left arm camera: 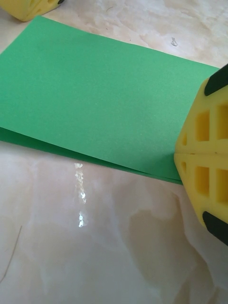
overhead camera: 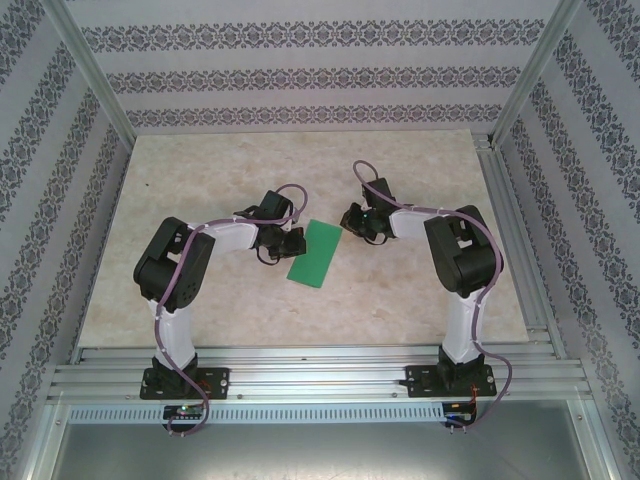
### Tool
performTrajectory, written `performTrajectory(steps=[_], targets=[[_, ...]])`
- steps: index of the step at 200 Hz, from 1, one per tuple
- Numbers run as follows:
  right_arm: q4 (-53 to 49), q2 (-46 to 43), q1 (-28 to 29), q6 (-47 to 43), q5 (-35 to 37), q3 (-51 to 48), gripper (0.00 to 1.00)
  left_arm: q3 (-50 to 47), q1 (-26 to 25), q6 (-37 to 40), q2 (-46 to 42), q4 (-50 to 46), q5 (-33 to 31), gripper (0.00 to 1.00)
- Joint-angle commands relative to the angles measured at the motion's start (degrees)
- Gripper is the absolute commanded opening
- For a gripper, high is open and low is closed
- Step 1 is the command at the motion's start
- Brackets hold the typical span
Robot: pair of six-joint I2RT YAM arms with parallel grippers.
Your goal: Fold a paper plane with a square sheet of paper (pick it up from the middle)
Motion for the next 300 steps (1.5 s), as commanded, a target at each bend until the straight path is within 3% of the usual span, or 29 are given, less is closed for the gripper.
performTrajectory(steps=[1, 26, 87, 183, 231, 300], targets=[[-2.0, -6.2, 0.9, -2.1, 1.8, 0.7, 0.13, -2.3, -0.6, 1.1, 2.8, -4.9, -6.0, 0.03], [-3.2, -9.7, 2.5, -3.4, 0.1, 0.6, 0.14, -2.3, -0.6, 1.2, 2.8, -4.9, -6.1, 0.03], [-1.6, -3.7, 4.7, -1.9, -3.2, 1.1, 0.14, -2.4, -0.5, 1.3, 2.5, -5.0, -6.0, 0.03], [-1.9, -1.1, 2.4, -1.8, 0.9, -1.3, 0.13, -0.7, -0.6, 2.5, 1.6, -6.1, -5.0, 0.04], [0.7, -7.8, 5.8, -1.5, -1.7, -3.6, 0.14, 3.1, -0.6, 3.6, 0.2, -6.7, -2.7, 0.1], [5.4, -4.9, 10.0, 1.4, -4.1, -7.5, 0.14, 6.7, -0.7, 4.6, 2.3, -7.1, -2.1, 0.13]])
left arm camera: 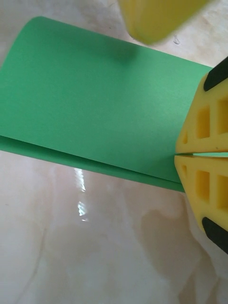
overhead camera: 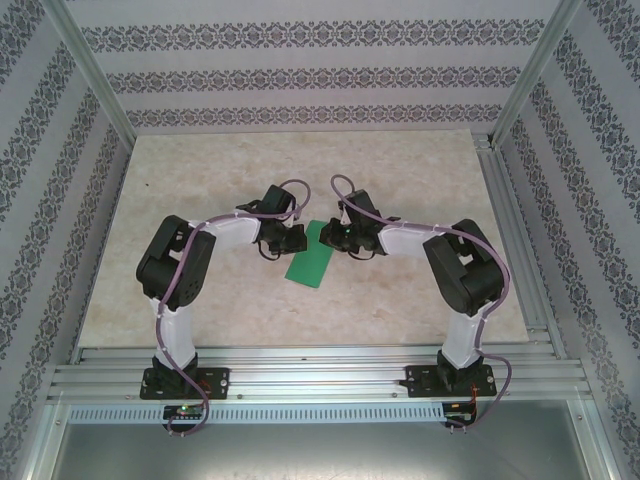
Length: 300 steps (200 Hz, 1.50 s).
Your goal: Fold a paper plane with a square sheet of paper (pick it up from the middle)
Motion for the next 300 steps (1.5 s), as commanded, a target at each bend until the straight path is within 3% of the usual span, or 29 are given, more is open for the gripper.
performTrajectory(steps=[1, 56, 105, 147, 203, 258, 300], targets=[[2.9, 1.9, 0.6, 1.7, -1.0, -1.2, 0.14, 1.8, -0.5, 1.7, 1.2, -1.8, -0.7, 0.13], [8.5, 4.2, 1.9, 7.3, 3.9, -4.7, 0.13, -0.9, -0.6, -0.9, -4.6, -0.5, -0.7, 0.28], [11.6, 1.2, 6.1, 19.8, 17.8, -10.3, 0.14, -10.5, -2.9, -6.4, -13.2, 5.3, 0.5, 0.32], [5.1, -3.2, 9.3, 28.2, 26.9, -13.5, 0.14, -15.0, -6.0, -10.1, -17.8, 10.2, 2.1, 0.33], [8.0, -3.4, 9.3, 32.8, 24.3, -14.7, 0.14, -17.2, -9.9, -15.2, -13.8, 15.4, 2.8, 0.23], [9.4, -2.9, 9.1, 32.5, 22.0, -14.6, 0.14, -17.9, -10.0, -15.3, -9.4, 12.3, -0.9, 0.13], [11.6, -3.2, 8.3, 30.2, 20.0, -14.2, 0.14, -19.4, -10.3, -14.8, -9.3, 10.8, -1.0, 0.12]])
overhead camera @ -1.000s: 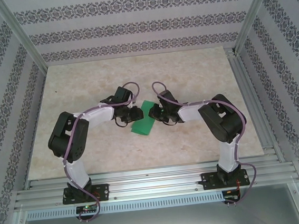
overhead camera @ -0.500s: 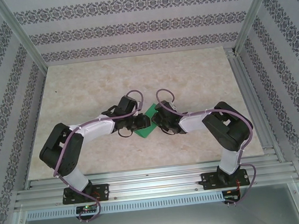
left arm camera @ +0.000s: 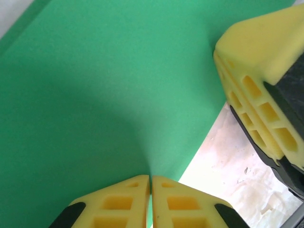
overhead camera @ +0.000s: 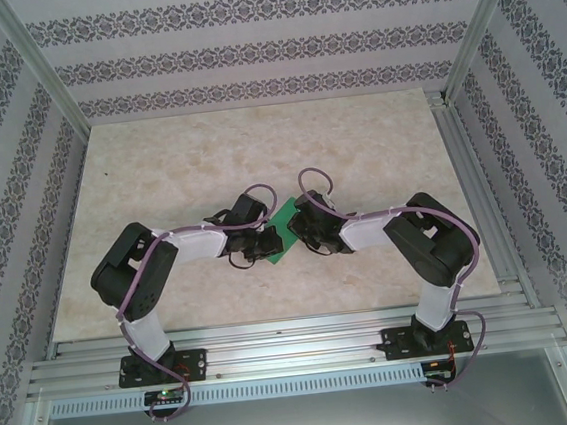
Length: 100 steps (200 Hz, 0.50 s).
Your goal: Fold a paper plane with a square sheet of paper (pick it up from the middle)
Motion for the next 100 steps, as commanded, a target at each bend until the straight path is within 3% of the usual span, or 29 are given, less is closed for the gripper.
performTrajectory(steps=[1, 47, 100], targets=[[0.0, 1.1, -0.7, -1.5, -2.6, -0.9, 0.14, -1.7, -1.0, -0.1, 0.4, -1.7, -1.3, 0.11], [5.8, -4.4, -2.6, -13.9, -13.0, -2.3, 0.14, -3.0, -1.0, 0.9, 1.4, -2.5, -2.3, 0.05], [2.1, -3.9, -1.5, -13.1, -19.0, -4.2, 0.05, -3.1, -1.0, 0.8, 2.1, -1.7, -2.2, 0.03]])
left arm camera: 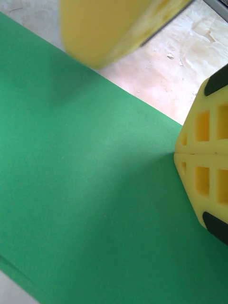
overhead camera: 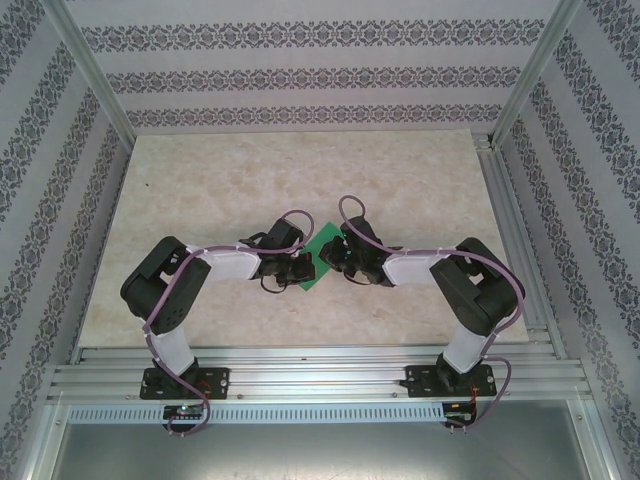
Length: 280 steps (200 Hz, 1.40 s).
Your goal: Fold a paper plane with a square sheet of paper (pick it up from the middle)
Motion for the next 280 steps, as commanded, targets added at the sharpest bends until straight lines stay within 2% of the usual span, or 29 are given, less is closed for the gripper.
performTrajectory(steps=[1, 24, 73, 133, 222, 280], targets=[[-1.1, 0.2, 0.7, -1.1, -4.1, -1.8, 0.05, -2.3, -0.9, 0.9, 2.3, -2.9, -1.9, 0.03], [-1.9, 1.0, 1.2, -0.2, -3.5, -2.1, 0.0, -2.2, -0.9, 0.9, 2.1, -2.8, -1.8, 0.02], [-2.6, 4.2, 1.5, 0.8, -4.2, -1.8, 0.0, -1.8, -1.1, 1.0, 1.2, -2.7, -0.9, 0.02], [-5.1, 5.1, 1.4, 1.0, -2.4, -1.8, 0.0, 0.8, -3.8, 2.3, -2.1, -5.5, -0.4, 0.1], [-4.7, 6.5, 1.5, 1.0, -2.6, -1.7, 0.0, -4.4, -4.1, 2.1, -1.2, -7.3, -1.5, 0.09], [-5.7, 6.8, 1.6, 0.7, -2.3, -1.3, 0.0, -7.5, -4.6, 4.4, -3.0, -9.9, 1.6, 0.08]])
